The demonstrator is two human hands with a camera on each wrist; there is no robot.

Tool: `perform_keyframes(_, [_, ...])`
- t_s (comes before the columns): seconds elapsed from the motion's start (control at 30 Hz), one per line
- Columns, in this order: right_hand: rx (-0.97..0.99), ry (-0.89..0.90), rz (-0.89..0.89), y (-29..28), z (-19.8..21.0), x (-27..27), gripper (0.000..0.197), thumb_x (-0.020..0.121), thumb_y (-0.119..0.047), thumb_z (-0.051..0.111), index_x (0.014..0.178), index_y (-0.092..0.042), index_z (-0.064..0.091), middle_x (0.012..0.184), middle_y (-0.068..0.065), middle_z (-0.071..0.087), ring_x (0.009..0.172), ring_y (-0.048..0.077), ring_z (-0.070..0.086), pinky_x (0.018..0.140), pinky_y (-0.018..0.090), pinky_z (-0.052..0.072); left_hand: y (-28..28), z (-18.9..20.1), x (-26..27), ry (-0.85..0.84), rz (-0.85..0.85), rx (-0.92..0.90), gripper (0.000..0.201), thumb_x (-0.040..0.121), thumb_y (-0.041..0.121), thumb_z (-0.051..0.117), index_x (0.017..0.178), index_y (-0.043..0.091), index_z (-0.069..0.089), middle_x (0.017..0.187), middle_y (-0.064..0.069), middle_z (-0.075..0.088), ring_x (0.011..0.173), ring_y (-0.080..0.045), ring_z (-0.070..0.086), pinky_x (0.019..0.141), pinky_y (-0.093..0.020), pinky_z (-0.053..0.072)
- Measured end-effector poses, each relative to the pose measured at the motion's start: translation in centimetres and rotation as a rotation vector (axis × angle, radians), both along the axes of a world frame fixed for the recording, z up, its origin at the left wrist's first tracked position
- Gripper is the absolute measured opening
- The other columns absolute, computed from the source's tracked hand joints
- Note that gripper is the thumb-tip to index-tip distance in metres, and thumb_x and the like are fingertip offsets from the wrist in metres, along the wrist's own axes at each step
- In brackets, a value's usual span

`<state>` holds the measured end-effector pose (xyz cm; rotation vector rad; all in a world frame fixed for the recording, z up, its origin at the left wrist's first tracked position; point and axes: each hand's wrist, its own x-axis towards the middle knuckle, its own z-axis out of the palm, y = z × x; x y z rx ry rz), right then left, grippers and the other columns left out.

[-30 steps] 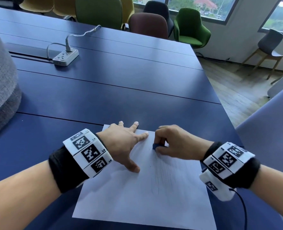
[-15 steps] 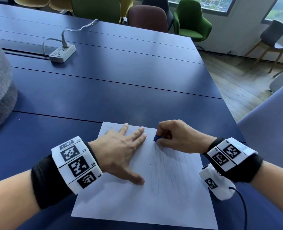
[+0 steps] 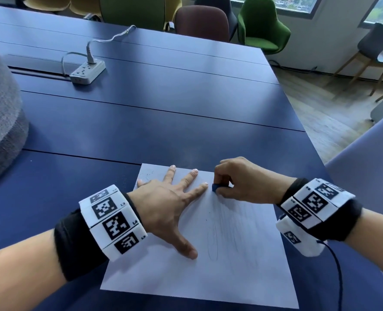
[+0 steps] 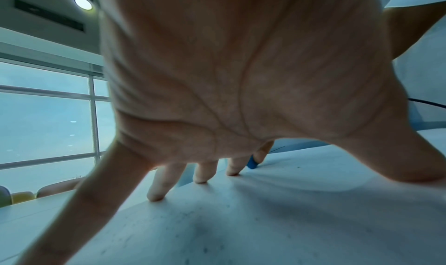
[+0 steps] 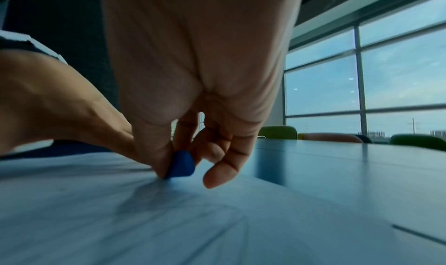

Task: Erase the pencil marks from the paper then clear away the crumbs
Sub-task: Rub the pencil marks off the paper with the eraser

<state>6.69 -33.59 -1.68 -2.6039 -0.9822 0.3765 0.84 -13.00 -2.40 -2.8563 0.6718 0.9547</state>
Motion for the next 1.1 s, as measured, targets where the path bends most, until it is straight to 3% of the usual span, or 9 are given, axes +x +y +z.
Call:
perform_keyframes(0.1, [0.001,-0.026,-0.014,0.1,-0.2,-0.1,0.007,0.081,-0.017,0.065,0.080,-0.009,0.064,0.078,-0.003,0.059,0.069,0.013,0.054,0.065,0.027,0.048,0.1,-0.3,0.1,-0.011,-0.008,-0.009,0.137,0.051,0.090,0.064,0.148,0.046,-0.021,0.156,0.016,-0.033,0.147,-0.029,-0.025,0.108,-0.067,0.028])
perform_keyframes(0.23, [-0.034,0.076,0.091,0.3,0.3,-1.1,0.002,0.079,-0.016,0.067,0.079,-0.015,0.067,0.073,-0.012,0.057,0.066,0.006,0.052,0.062,0.015,0.043,0.2,-0.5,0.2,-0.002,0.005,-0.020,0.137,0.050,0.090,0.064,0.147,0.048,-0.022,0.156,0.018,-0.033,0.146,-0.028,-0.027,0.109,-0.069,0.024])
perform_keyframes(0.37, [-0.018,-0.016,-0.025,0.4,0.1,-0.1,0.008,0.080,-0.021,0.065,0.078,-0.013,0.065,0.076,-0.003,0.062,0.070,0.015,0.057,0.069,0.036,0.052,0.2,-0.3,0.2,-0.014,-0.002,-0.018,0.136,0.051,0.090,0.064,0.148,0.047,-0.021,0.156,0.018,-0.033,0.147,-0.028,-0.025,0.110,-0.067,0.025])
perform_keyframes(0.53, [-0.025,0.120,0.064,0.7,0.2,-2.3,0.007,0.077,-0.015,0.066,0.072,-0.016,0.063,0.072,-0.004,0.062,0.064,0.012,0.055,0.061,0.025,0.048,0.1,-0.6,0.3,-0.012,-0.003,-0.015,0.137,0.049,0.091,0.063,0.146,0.049,-0.024,0.156,0.018,-0.033,0.147,-0.029,-0.024,0.108,-0.067,0.027])
perform_keyframes(0.7, [0.004,0.020,-0.012,0.4,0.2,-1.4,0.006,0.079,-0.016,0.065,0.077,-0.010,0.065,0.076,0.000,0.062,0.070,0.017,0.056,0.069,0.037,0.050,0.2,-0.6,0.2,-0.017,-0.006,-0.014,0.137,0.049,0.091,0.063,0.147,0.049,-0.021,0.156,0.018,-0.033,0.147,-0.029,-0.025,0.109,-0.066,0.027])
perform_keyframes(0.83, [-0.040,0.162,0.099,0.4,0.3,-3.2,0.002,0.078,-0.017,0.067,0.078,-0.015,0.067,0.075,-0.008,0.063,0.066,0.009,0.054,0.065,0.024,0.048,0.2,-0.6,0.2,-0.012,-0.003,-0.014,0.138,0.049,0.091,0.064,0.147,0.048,-0.022,0.156,0.018,-0.033,0.147,-0.029,-0.025,0.109,-0.066,0.027])
perform_keyframes(1.0, [0.004,0.043,-0.033,0.1,0.3,-1.6,0.007,0.079,-0.017,0.066,0.077,-0.010,0.064,0.076,0.000,0.063,0.067,0.016,0.056,0.066,0.033,0.051,0.2,-0.6,0.3,-0.012,-0.008,-0.014,0.137,0.049,0.091,0.063,0.148,0.047,-0.021,0.156,0.018,-0.033,0.147,-0.029,-0.025,0.110,-0.066,0.026])
perform_keyframes(1.1, [-0.021,0.123,0.075,0.2,0.1,-3.5,0.004,0.079,-0.016,0.066,0.078,-0.012,0.065,0.076,-0.009,0.061,0.067,0.008,0.053,0.063,0.019,0.045,0.2,-0.5,0.3,-0.002,-0.006,-0.004,0.137,0.050,0.091,0.063,0.148,0.047,-0.022,0.155,0.018,-0.034,0.147,-0.030,-0.025,0.109,-0.067,0.025])
